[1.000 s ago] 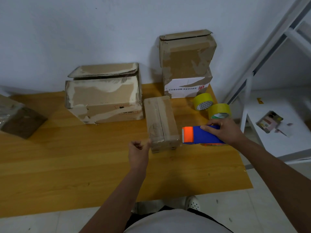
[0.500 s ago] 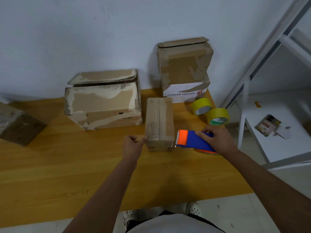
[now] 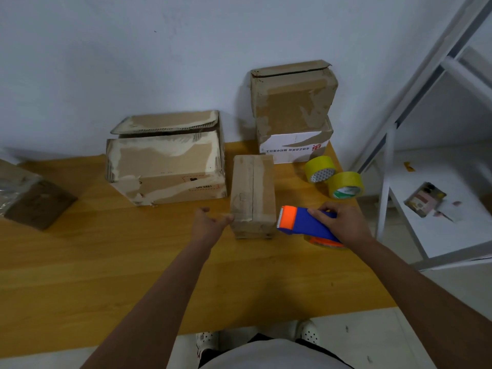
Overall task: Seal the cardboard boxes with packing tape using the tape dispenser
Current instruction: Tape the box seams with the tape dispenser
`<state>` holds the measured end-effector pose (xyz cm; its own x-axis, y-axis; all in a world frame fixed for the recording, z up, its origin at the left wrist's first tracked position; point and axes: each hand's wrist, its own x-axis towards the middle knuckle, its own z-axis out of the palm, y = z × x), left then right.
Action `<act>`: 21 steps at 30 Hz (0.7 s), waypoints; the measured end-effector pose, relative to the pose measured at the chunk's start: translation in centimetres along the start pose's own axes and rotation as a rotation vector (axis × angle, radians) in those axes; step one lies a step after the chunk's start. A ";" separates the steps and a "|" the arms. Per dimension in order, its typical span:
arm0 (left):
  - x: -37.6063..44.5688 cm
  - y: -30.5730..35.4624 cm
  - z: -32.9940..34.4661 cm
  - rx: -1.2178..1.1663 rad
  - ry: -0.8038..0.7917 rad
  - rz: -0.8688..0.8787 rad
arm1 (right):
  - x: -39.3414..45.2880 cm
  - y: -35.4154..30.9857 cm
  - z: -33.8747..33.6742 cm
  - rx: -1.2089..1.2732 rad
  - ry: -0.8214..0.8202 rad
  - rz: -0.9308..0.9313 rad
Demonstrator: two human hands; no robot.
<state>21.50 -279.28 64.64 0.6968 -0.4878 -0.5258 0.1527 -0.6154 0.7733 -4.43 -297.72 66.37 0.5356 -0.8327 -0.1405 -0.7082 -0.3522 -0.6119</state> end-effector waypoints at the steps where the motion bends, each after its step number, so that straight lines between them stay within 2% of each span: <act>1: -0.1 0.1 0.0 0.081 0.043 0.068 | 0.0 -0.2 0.1 -0.007 0.003 -0.005; 5: -1.7 0.1 -0.2 0.446 0.136 0.253 | 0.1 -0.7 0.2 -0.030 0.019 -0.020; 7: -3.0 -0.4 0.4 0.737 0.143 0.628 | 0.1 -0.7 0.3 -0.024 0.012 -0.016; 8: -3.4 -0.8 1.0 0.859 0.065 0.835 | 0.1 -0.7 0.3 -0.019 0.007 -0.014; 9: -3.7 -1.2 1.6 0.960 -0.054 0.968 | 0.0 -0.6 0.3 -0.014 0.005 -0.012; 11: -3.7 -2.0 2.4 1.132 -0.210 0.971 | -0.1 -0.5 0.3 -0.015 0.003 -0.013; 17: -2.8 -2.7 1.7 1.312 -0.215 0.933 | -0.5 -0.6 0.5 -0.029 0.001 -0.001; 19: -2.8 -1.6 1.7 1.299 -0.218 0.928 | -0.7 -0.6 0.6 -0.028 0.010 -0.007; 21: -2.4 0.2 2.2 1.242 -0.222 0.996 | -0.8 -0.5 0.5 -0.038 0.012 0.001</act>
<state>18.30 -279.62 65.31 0.0392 -0.9897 -0.1378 -0.9900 -0.0572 0.1286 -4.27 -296.68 66.39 0.5289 -0.8384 -0.1316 -0.7262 -0.3670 -0.5813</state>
